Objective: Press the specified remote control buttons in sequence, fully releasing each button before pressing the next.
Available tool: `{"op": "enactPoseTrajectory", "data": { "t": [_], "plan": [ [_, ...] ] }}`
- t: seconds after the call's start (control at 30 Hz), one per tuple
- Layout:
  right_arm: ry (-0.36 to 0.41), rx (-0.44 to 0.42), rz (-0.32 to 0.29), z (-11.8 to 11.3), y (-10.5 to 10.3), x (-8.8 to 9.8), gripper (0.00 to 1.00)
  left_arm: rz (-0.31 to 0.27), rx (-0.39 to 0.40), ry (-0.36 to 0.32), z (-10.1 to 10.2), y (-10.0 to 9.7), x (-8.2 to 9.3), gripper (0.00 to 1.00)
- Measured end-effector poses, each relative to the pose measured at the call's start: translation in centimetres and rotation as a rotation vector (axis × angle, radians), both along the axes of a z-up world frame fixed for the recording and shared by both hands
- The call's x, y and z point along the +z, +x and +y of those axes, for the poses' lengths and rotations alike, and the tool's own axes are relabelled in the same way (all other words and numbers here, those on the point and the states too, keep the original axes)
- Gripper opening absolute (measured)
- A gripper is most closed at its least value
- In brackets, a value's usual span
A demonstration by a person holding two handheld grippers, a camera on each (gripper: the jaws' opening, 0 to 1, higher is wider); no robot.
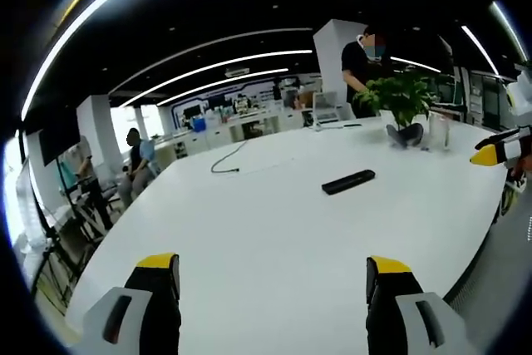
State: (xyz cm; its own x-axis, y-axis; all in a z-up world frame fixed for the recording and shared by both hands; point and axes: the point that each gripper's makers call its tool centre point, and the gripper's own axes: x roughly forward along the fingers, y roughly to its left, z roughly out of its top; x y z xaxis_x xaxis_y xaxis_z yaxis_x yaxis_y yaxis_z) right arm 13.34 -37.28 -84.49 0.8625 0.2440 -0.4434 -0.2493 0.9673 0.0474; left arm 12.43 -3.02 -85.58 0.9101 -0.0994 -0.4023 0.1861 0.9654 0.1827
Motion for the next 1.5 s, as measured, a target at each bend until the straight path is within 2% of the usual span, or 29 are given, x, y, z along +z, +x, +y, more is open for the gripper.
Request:
{"op": "enactPoseTrajectory", "data": {
  "t": [0.23, 0.37, 0.43, 0.6, 0.77, 0.97, 1.03, 1.2, 1.37, 1.5],
  "plan": [
    [0.009, -0.007, -0.015, -0.2, 0.0, 0.3, 0.78, 0.01, -0.041, -0.008, -0.7, 0.0, 0.4, 0.95],
    [0.022, -0.026, -0.022, -0.6, 0.1, 0.4, 0.78, 0.023, -0.114, 0.012, -2.0, 0.9, 1.4, 0.93],
    [0.026, -0.03, -0.022, -0.6, 0.1, 0.4, 0.77, 0.055, -0.175, 0.018, -3.1, 1.5, 1.6, 0.93],
    [0.028, -0.024, -0.025, -0.4, 0.1, 0.5, 0.77, 0.084, -0.261, 0.041, -5.3, 3.0, 2.2, 0.9],
    [0.036, -0.03, -0.028, -0.5, 0.2, 0.6, 0.76, 0.09, -0.321, 0.065, -6.9, 5.1, 2.9, 0.9],
    [0.042, -0.03, -0.027, -0.4, 0.2, 0.6, 0.76, 0.123, -0.387, 0.098, -8.4, 8.1, 3.6, 0.77],
    [0.043, -0.031, -0.027, -0.5, 0.2, 0.6, 0.76, 0.169, -0.418, 0.075, -9.2, 8.8, 3.3, 0.71],
    [0.049, -0.039, -0.028, -0.7, 0.3, 0.7, 0.75, 0.194, -0.468, 0.051, -11.0, 11.4, 3.4, 0.65],
    [0.053, -0.046, -0.025, -0.9, 0.3, 0.7, 0.75, 0.234, -0.527, 0.092, -12.3, 13.2, 2.8, 0.6],
    [0.051, -0.054, -0.021, -1.0, 0.3, 0.6, 0.74, 0.292, -0.582, 0.103, -13.6, 14.3, 1.8, 0.58]
  ]
}}
